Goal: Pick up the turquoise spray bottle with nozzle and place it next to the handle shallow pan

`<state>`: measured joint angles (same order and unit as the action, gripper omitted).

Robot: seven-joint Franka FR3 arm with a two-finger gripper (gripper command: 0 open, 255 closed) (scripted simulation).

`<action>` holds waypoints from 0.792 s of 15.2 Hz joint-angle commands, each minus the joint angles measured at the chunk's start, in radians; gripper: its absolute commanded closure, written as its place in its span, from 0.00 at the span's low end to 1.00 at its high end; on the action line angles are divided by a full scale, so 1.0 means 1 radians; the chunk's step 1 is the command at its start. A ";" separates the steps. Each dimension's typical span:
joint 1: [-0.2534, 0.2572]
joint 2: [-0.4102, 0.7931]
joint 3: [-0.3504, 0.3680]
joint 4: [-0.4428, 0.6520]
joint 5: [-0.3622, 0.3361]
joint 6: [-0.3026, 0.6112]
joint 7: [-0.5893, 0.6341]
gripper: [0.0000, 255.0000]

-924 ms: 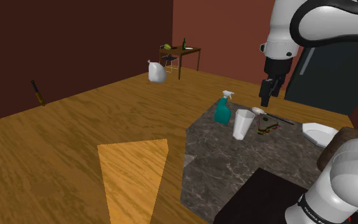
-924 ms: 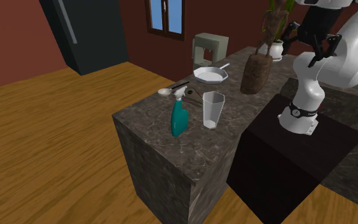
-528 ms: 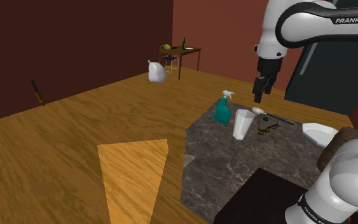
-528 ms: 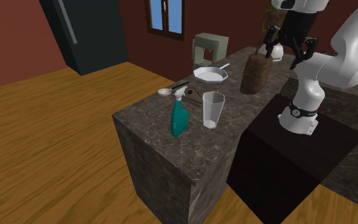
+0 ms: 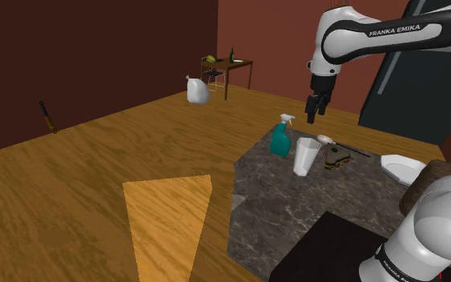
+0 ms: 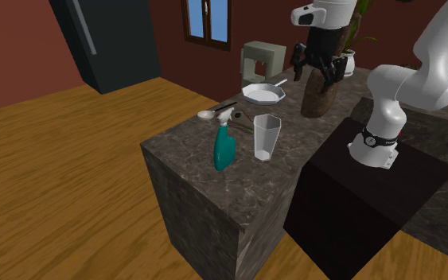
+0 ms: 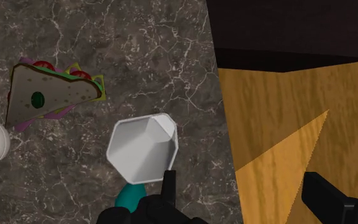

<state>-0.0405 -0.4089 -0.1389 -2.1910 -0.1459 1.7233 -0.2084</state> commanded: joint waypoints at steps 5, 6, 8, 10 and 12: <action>-0.015 0.222 -0.078 0.148 0.039 0.083 -0.118 0.00; -0.018 0.260 -0.088 0.178 0.050 0.091 -0.139 0.00; -0.027 0.338 -0.108 0.242 0.076 0.104 -0.181 0.00; -0.038 0.417 -0.124 0.312 0.105 0.111 -0.223 0.00; -0.053 0.499 -0.135 0.389 0.138 0.112 -0.264 0.00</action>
<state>-0.0839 0.0476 -0.2658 -1.8430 -0.0248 1.8342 -0.4466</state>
